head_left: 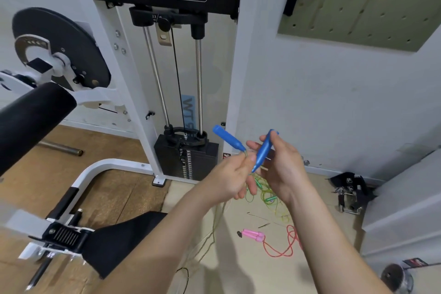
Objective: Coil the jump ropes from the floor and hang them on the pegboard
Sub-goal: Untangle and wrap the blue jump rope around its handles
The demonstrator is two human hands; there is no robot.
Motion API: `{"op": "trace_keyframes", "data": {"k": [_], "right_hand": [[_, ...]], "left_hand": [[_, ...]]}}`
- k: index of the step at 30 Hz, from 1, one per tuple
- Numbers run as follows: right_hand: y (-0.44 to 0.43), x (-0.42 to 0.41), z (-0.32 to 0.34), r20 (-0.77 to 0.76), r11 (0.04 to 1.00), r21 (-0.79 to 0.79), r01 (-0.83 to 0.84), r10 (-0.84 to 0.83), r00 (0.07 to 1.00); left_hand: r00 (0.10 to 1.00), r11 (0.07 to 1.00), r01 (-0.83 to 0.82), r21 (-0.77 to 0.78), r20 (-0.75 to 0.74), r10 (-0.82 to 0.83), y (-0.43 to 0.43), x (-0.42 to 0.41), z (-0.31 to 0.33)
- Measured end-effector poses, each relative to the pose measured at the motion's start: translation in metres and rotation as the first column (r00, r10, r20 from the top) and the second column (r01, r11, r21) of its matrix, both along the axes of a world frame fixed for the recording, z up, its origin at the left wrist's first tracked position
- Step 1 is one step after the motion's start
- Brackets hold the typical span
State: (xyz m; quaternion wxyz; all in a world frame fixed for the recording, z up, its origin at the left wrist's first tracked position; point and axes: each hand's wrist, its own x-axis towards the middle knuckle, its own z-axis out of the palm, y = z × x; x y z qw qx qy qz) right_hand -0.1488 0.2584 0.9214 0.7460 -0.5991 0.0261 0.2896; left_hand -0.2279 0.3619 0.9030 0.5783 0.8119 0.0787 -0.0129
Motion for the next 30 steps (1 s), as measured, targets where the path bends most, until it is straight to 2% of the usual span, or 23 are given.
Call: {"op": "trace_keyframes", "data": {"k": [3,6,10,12,13,15,16,17,18,19,21,23,26,28,30], "right_hand": [[-0.004,0.011,0.003,-0.175,0.992,0.127,-0.019,0.042,0.984],[-0.004,0.015,0.004,-0.215,0.97,0.235,-0.062,0.114,0.97],[-0.002,0.007,0.003,-0.127,0.976,0.04,-0.215,0.218,0.968],[0.0,0.002,-0.001,-0.132,0.98,-0.013,-0.2,0.196,0.972],[0.0,0.001,-0.005,-0.082,0.979,-0.1,-0.175,0.167,0.982],[-0.004,0.001,-0.013,0.2,0.917,-0.396,-0.045,0.134,0.97],[-0.009,0.003,-0.014,0.366,0.88,-0.472,0.048,0.146,0.919],[-0.014,0.006,-0.01,0.475,0.884,-0.462,0.076,0.174,0.863],[-0.019,0.007,-0.003,0.514,0.907,-0.422,-0.001,0.241,0.823],[-0.025,0.007,0.006,0.505,0.904,-0.399,-0.154,0.357,0.786],[-0.035,0.006,0.021,0.431,0.802,-0.386,-0.457,0.594,0.679],[-0.041,0.005,0.031,0.422,0.754,-0.319,-0.574,0.655,0.627],[-0.047,0.004,0.036,0.43,0.746,-0.312,-0.589,0.664,0.613],[-0.048,0.001,0.033,0.47,0.73,-0.445,-0.519,0.683,0.559],[-0.046,-0.002,0.03,0.498,0.747,-0.52,-0.414,0.659,0.564]], "left_hand": [[0.992,0.983,0.126,0.134,-0.022,-0.124,0.0,-0.012,-0.003],[0.979,0.963,0.183,0.196,-0.125,-0.161,-0.001,-0.016,-0.004],[0.971,0.91,0.224,0.35,-0.156,-0.179,-0.002,-0.015,0.003],[0.97,0.884,0.235,0.405,-0.158,-0.185,-0.003,-0.013,0.007],[0.971,0.879,0.234,0.416,-0.147,-0.189,-0.003,-0.012,0.01],[0.977,0.894,0.213,0.395,-0.095,-0.191,-0.002,-0.01,0.015],[0.981,0.911,0.191,0.367,-0.06,-0.182,0.0,-0.009,0.018],[0.985,0.929,0.172,0.329,-0.028,-0.172,0.002,-0.008,0.022],[0.986,0.947,0.16,0.279,-0.008,-0.164,0.004,-0.007,0.025],[0.986,0.964,0.16,0.215,0.004,-0.165,0.006,-0.006,0.029],[0.983,0.982,0.177,0.069,0.029,-0.179,0.008,-0.002,0.038],[0.978,0.98,0.197,0.006,0.075,-0.197,0.01,0.001,0.046],[0.981,0.985,0.169,-0.022,0.097,-0.167,0.012,0.006,0.053],[0.988,0.99,0.137,-0.045,0.084,-0.133,0.015,0.011,0.058],[0.993,0.995,0.093,-0.034,0.074,-0.09,0.018,0.015,0.062]]}}
